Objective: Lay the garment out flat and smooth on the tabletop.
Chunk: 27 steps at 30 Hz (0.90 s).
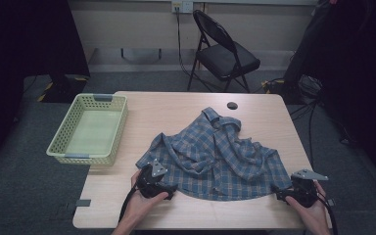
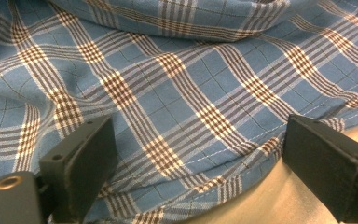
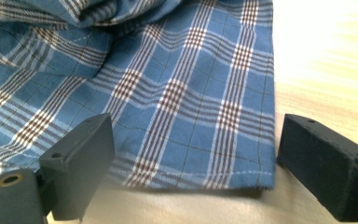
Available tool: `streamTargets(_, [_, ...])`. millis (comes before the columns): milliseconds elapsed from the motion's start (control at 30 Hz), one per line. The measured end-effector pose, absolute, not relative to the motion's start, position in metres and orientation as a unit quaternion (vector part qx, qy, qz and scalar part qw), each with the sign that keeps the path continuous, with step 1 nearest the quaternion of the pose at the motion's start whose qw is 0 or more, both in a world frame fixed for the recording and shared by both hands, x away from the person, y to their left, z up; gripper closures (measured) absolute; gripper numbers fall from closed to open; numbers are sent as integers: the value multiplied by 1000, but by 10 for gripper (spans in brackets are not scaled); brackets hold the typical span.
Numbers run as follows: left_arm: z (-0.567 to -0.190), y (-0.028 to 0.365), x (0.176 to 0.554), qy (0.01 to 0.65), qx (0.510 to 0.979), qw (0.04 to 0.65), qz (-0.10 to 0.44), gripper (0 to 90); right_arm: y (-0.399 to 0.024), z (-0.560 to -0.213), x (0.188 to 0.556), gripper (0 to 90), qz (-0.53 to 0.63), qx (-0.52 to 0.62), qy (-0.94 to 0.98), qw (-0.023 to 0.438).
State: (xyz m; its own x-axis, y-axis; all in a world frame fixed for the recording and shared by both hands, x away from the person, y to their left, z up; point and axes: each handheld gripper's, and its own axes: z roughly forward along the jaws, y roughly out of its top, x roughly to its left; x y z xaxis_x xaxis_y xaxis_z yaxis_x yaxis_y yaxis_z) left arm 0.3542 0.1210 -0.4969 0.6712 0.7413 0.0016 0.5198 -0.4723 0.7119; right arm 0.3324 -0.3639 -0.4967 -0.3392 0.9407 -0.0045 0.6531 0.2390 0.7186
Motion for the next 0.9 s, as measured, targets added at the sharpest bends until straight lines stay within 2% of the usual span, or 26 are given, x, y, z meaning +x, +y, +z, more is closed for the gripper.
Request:
streamTargets(33, [-496,121,353,375,843,353,158,118,-364,-495,332,98,313,532,755,223])
streamTargets(67, [-495,122,351,375,843,351,157,172,-363,-493,332,125,308,533,758,218])
streamTargets(200, [-492,122,346,383,836,362,153,190,-359,-489,330,199,314,515,767,219])
streamTargets(233, [-491,121,345,381,836,363,156,190,-359,-489,330,199,314,515,767,219])
streamTargets(267, [-489,120,343,379,834,369,156,192,-355,-485,327,198,322,499,768,238])
streamTargets(400, [-484,117,339,372,833,379,154,202,-352,-480,325,209,336,488,768,245])
streamTargets(533, [-480,110,337,358,837,383,156,242,-350,-480,325,224,349,481,770,233])
streamTargets(567, [-477,107,336,353,839,383,159,280,-348,-476,326,231,362,480,768,220])
streamTargets(667, [-474,104,337,346,841,383,162,281,-344,-470,326,243,373,475,767,217])
streamTargets(700, [-472,103,338,345,840,385,164,281,-341,-464,327,315,384,469,766,216])
streamTargets(733, [-464,100,340,335,841,386,175,281,-339,-462,327,332,390,465,766,212])
streamTargets(833, [-456,99,344,331,839,393,179,289,-334,-459,330,324,393,459,769,208])
streamTargets(900, [-448,99,348,321,841,397,181,351,-327,-453,336,343,393,449,775,205])
